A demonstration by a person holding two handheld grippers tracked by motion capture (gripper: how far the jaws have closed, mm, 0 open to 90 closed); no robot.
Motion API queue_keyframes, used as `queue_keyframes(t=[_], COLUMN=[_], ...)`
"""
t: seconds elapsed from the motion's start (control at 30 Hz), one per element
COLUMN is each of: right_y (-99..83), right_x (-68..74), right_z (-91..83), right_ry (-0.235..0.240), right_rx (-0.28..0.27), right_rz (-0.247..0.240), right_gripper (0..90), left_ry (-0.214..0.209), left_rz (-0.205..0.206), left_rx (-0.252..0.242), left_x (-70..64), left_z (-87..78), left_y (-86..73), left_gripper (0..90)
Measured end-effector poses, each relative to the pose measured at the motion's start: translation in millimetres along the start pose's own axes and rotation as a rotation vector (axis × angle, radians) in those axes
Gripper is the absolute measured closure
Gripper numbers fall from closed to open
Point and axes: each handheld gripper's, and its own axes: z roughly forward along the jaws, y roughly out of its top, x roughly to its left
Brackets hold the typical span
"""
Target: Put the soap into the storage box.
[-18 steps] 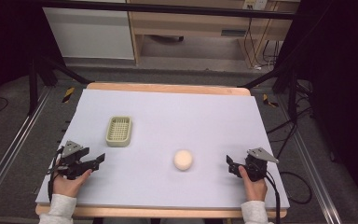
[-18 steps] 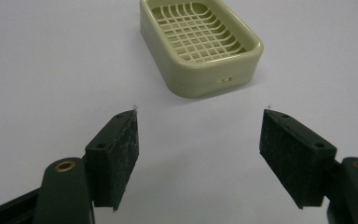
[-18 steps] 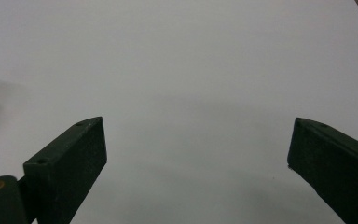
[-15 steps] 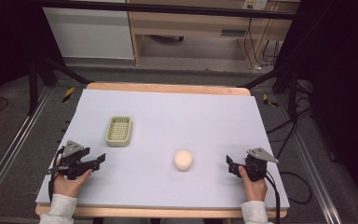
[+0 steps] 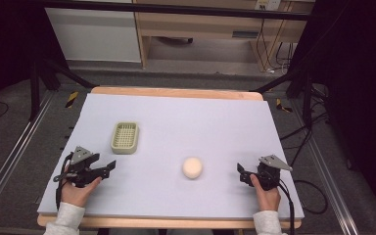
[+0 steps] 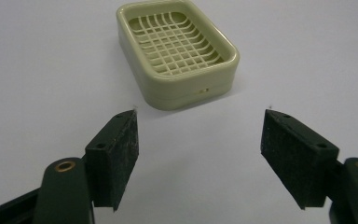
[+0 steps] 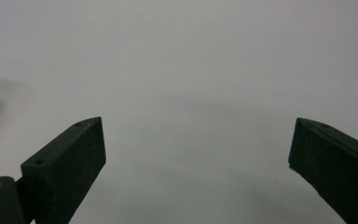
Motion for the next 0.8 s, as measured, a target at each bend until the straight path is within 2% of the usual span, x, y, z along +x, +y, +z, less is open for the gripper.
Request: queue_keyframes(t=[0.3, 0.7, 0.8], right_y=[0.2, 0.4, 0.8], right_x=[-0.4, 1.9, 2.2], right_z=[0.5, 2.3, 2.2], right_ry=[0.008, -0.012, -0.003], right_rx=[0.005, 0.017, 0.025], right_rz=[0.004, -0.025, -0.012], right_gripper=[4.2, 4.3, 4.3], left_ry=[-0.01, -0.047, -0.057], left_rz=[0.003, 0.039, 0.044], left_rx=[-0.019, -0.031, -0.034], left_x=[-6.0, -20.0, -22.6], left_z=[-1.3, -2.3, -4.2], left_y=[5.7, 11.9, 13.3], left_gripper=[26.0, 24.7, 24.4])
